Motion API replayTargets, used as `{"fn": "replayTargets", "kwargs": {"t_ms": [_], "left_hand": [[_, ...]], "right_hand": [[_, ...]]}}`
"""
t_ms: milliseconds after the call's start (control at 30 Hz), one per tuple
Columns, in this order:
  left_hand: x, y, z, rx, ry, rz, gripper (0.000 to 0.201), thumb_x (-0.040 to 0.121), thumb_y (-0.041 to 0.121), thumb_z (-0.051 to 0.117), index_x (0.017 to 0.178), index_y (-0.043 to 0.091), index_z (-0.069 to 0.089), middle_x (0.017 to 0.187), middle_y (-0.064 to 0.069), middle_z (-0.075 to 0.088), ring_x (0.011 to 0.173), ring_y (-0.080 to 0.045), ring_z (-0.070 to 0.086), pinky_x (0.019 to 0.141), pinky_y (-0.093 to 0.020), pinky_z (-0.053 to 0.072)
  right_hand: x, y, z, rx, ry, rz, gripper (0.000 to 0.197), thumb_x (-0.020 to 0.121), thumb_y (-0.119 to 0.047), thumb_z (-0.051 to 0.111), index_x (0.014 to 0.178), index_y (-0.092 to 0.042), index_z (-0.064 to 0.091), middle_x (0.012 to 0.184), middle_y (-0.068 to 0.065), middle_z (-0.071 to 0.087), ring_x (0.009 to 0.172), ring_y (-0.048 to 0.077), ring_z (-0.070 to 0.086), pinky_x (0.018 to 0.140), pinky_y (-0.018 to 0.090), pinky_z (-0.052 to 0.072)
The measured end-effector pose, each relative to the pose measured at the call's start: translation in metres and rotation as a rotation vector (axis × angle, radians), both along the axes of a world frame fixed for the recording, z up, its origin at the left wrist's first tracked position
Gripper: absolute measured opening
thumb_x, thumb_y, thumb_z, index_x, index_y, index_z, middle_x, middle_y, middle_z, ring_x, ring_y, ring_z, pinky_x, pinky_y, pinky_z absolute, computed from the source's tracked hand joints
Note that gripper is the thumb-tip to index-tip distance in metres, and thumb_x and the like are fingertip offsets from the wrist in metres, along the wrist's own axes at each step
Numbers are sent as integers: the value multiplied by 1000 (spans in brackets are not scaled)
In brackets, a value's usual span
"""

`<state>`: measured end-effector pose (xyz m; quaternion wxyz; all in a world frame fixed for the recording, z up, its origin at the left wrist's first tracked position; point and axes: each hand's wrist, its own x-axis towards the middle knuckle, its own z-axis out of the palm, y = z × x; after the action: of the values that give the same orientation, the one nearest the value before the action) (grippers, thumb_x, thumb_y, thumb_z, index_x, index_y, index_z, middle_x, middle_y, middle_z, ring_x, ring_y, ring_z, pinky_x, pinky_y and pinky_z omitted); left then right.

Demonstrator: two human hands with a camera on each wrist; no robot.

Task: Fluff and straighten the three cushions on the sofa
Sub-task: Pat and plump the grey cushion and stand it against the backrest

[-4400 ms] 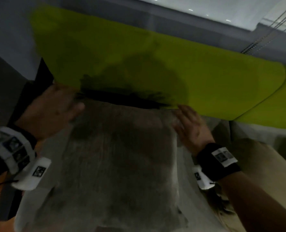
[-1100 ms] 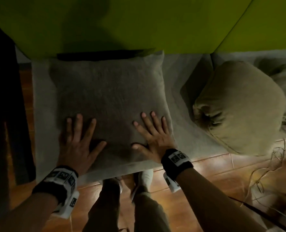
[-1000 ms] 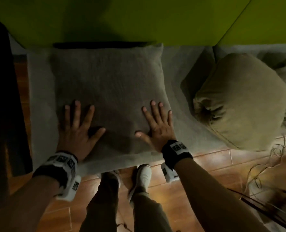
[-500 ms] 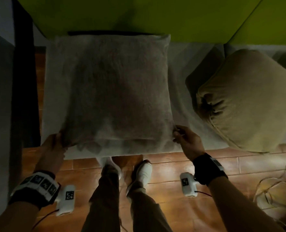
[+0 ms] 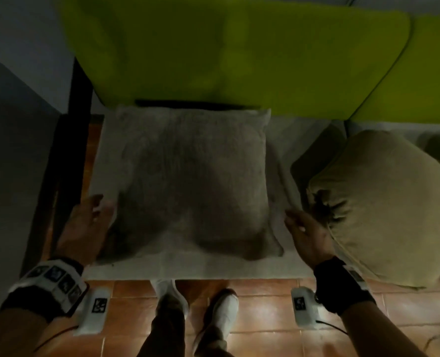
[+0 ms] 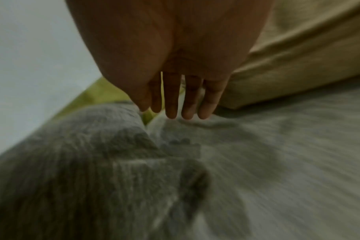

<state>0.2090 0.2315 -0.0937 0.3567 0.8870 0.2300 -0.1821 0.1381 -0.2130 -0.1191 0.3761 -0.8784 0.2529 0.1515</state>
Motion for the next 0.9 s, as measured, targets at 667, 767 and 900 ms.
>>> {"fn": "replayTargets", "kwargs": {"t_ms": [667, 767, 900], "left_hand": [[135, -15, -17, -651, 216, 64, 110, 61, 86, 67, 150, 25, 42, 143, 4, 55, 126, -21, 56, 113, -47, 40], [140, -12, -1, -587, 167, 60, 110, 60, 86, 67, 148, 26, 42, 142, 3, 54, 127, -23, 54, 112, -46, 39], [177, -7, 44, -605, -147, 207, 58, 84, 76, 51, 129, 41, 51, 139, 5, 57, 120, -17, 56, 105, -30, 34]], "right_hand": [[142, 81, 16, 425, 224, -399, 123, 49, -100, 61, 151, -32, 42, 141, 6, 57, 124, 33, 54, 114, 51, 38], [148, 80, 23, 397, 159, -377, 132, 38, -104, 59, 149, -33, 46, 147, 5, 56, 131, 32, 53, 116, 52, 37], [189, 88, 51, 473, -168, -209, 111, 36, -102, 61, 132, -47, 49, 130, -12, 63, 117, 14, 61, 106, 38, 46]]}}
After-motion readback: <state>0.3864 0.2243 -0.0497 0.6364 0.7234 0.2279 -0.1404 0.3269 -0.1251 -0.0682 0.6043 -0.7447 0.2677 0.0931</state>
